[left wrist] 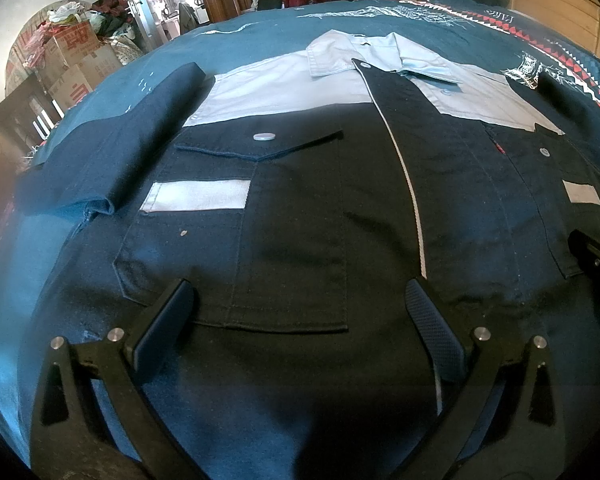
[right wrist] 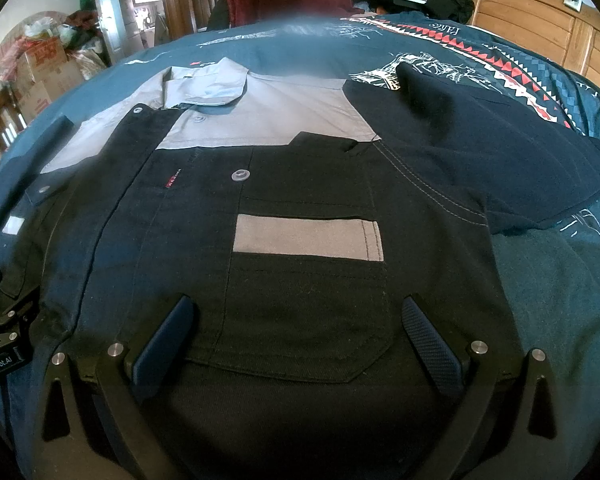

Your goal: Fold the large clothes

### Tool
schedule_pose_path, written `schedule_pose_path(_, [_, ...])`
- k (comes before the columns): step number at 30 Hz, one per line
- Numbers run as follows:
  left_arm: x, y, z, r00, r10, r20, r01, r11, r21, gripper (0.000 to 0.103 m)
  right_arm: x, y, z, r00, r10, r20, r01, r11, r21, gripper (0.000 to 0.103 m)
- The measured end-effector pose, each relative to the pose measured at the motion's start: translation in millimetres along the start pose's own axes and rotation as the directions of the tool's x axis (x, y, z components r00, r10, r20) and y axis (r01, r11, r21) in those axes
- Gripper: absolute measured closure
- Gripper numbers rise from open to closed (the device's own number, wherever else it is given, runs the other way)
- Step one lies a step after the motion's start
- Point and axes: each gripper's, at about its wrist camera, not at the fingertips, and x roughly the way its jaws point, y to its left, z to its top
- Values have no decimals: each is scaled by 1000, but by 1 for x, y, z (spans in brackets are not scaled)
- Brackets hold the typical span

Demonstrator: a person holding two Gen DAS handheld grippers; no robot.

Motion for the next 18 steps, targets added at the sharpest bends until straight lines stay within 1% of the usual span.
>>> schedule_pose_path(18, [0, 0, 0, 1000, 0, 1, 0, 1000, 0, 0, 0, 0, 0, 1000, 1, 0, -1, 1000, 0, 0])
